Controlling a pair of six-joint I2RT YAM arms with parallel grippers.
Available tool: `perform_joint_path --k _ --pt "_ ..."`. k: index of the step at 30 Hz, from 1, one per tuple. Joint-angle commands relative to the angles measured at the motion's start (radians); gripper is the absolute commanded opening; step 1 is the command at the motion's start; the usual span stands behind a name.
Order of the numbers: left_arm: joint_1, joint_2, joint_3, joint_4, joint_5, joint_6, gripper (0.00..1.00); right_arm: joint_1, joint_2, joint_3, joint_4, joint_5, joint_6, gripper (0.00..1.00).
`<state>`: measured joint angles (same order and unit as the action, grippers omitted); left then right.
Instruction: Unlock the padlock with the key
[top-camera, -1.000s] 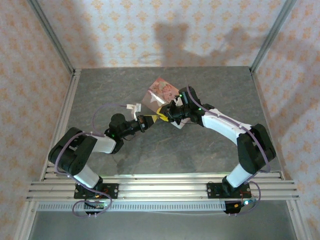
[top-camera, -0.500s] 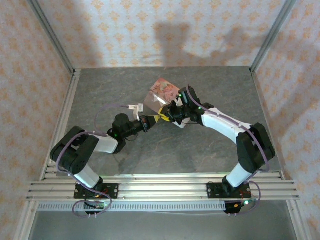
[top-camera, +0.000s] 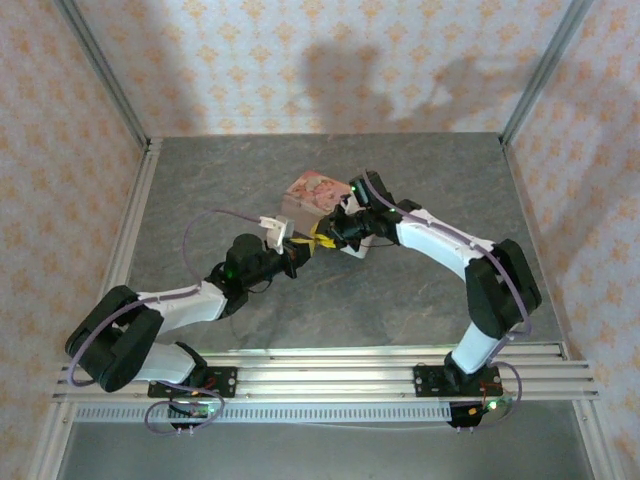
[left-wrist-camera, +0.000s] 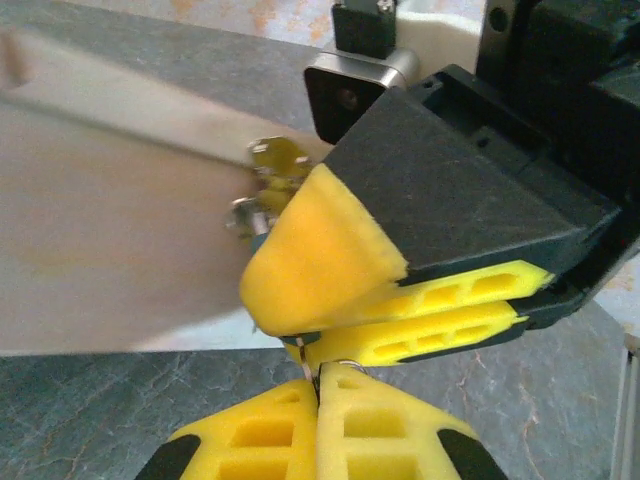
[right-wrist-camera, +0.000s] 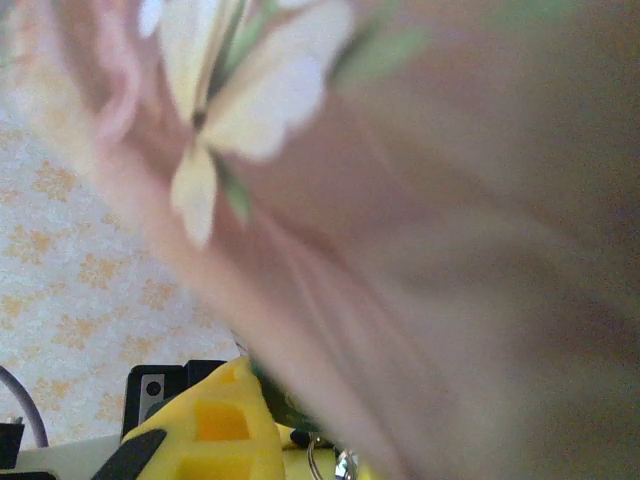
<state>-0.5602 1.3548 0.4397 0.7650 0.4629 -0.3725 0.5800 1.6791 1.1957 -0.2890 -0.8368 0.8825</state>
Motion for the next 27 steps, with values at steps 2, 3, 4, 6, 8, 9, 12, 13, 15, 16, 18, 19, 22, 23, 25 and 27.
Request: perform_joint_path --k 2,3,4,6,8,9,12,13,15,16,18,19,22,23,25,27 --pt "0.044 0.088 0.013 0.497 0.156 -0.22 0.0 0.065 0.05 0.011 -0.028 -0.071 -0.014 0.0" --pt "0.064 0.127 0.02 0.56 0.172 -0.292 0.0 0.07 0.051 0.01 -0.023 -0.071 -0.018 0.0" --pt "0.072 0.152 0.037 0.559 0.18 -0.333 0.0 0.073 0.051 0.01 -0.026 -0.068 -0.024 0.0" --pt "0.07 0.162 0.045 0.556 0.181 -0.347 0.0 0.075 0.051 -0.001 -0.027 -0.065 -0.029 0.0" --pt "0.074 0.146 0.037 0.501 0.151 -0.323 0.0 0.075 0.05 -0.012 -0.025 -0.055 -0.031 0.0" --pt "0.075 0.128 0.025 0.445 0.122 -0.293 0.0 0.075 0.05 -0.014 -0.024 -0.046 -0.031 0.0" --pt "0.08 0.099 -0.021 0.336 0.043 -0.235 0.0 0.075 0.054 -0.026 -0.006 -0.017 -0.027 0.0" --pt "0.082 0.106 -0.037 0.332 0.029 -0.229 0.0 0.075 0.057 -0.031 0.003 -0.008 -0.024 0.0" --pt "0.085 0.142 -0.061 0.343 0.015 -0.223 0.0 0.075 0.063 -0.039 0.016 0.014 -0.019 0.0" --pt "0.086 0.17 -0.077 0.369 0.005 -0.223 0.0 0.075 0.067 -0.043 0.02 0.026 -0.02 0.0" --pt "0.089 0.238 -0.102 0.44 -0.009 -0.234 0.0 0.076 0.07 -0.052 0.028 0.049 -0.026 0.0" --pt "0.092 0.278 -0.113 0.486 -0.016 -0.243 0.0 0.076 0.071 -0.056 0.028 0.06 -0.032 0.0" --pt "0.093 0.373 -0.115 0.549 -0.021 -0.244 0.0 0.078 0.071 -0.075 0.03 0.091 -0.043 0.0" --pt "0.092 0.391 -0.114 0.553 -0.024 -0.237 0.0 0.079 0.071 -0.08 0.031 0.097 -0.044 0.0" --pt "0.092 0.406 -0.117 0.556 -0.036 -0.214 0.0 0.082 0.066 -0.095 0.034 0.112 -0.048 0.0" --pt "0.096 0.407 -0.119 0.554 -0.045 -0.198 0.0 0.084 0.054 -0.109 0.035 0.133 -0.051 0.0"
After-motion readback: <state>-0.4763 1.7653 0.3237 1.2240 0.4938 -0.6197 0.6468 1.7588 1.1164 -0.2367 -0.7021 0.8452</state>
